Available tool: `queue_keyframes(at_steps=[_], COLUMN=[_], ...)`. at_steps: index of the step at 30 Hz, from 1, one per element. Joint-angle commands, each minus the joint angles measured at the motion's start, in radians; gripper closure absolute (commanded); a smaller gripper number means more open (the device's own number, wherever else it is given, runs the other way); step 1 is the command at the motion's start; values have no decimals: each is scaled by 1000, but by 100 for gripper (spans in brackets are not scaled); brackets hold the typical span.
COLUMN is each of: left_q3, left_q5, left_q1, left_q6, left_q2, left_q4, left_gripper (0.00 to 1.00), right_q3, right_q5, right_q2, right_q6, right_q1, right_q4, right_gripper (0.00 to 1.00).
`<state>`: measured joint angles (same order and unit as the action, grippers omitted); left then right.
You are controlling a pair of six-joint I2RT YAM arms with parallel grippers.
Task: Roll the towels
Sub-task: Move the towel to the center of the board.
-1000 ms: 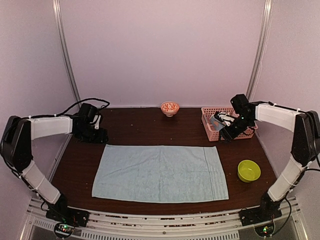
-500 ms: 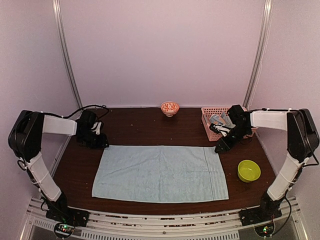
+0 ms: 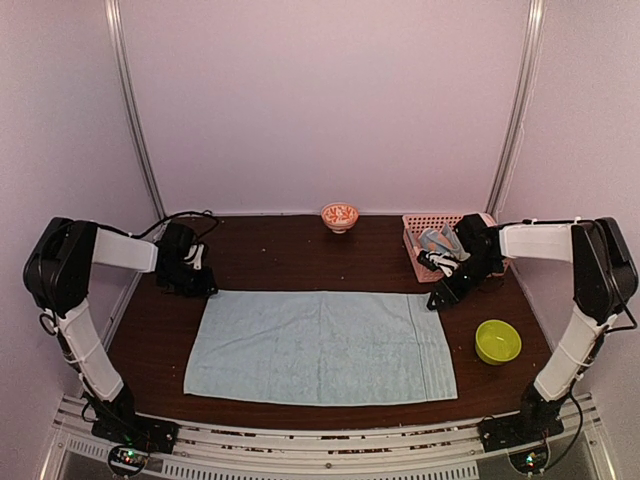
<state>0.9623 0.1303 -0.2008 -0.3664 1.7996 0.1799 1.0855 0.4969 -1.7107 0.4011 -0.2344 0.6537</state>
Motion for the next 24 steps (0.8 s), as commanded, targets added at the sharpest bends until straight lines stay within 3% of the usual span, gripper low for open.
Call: queue_keyframes(at_steps=[1, 8, 15, 24], left_q3=[16, 38, 28, 18], left_q5=[-58, -168, -157, -212], left_q1=[-8, -71, -74, -73], left_q6=[24, 34, 28, 27], left_q2=[38, 80, 64, 4], left_q4=[14, 75, 101, 130], left_gripper=[73, 76, 80, 100], right_q3=[-7, 7, 10, 62], right_q5=[17, -19, -42, -105], right_q2=[-18, -36, -45, -64], right_q6=[5, -5, -19, -56], right_q1=[-3, -3, -3, -3], right_q4=[-21, -25, -29, -30], right_gripper=[59, 60, 62, 63])
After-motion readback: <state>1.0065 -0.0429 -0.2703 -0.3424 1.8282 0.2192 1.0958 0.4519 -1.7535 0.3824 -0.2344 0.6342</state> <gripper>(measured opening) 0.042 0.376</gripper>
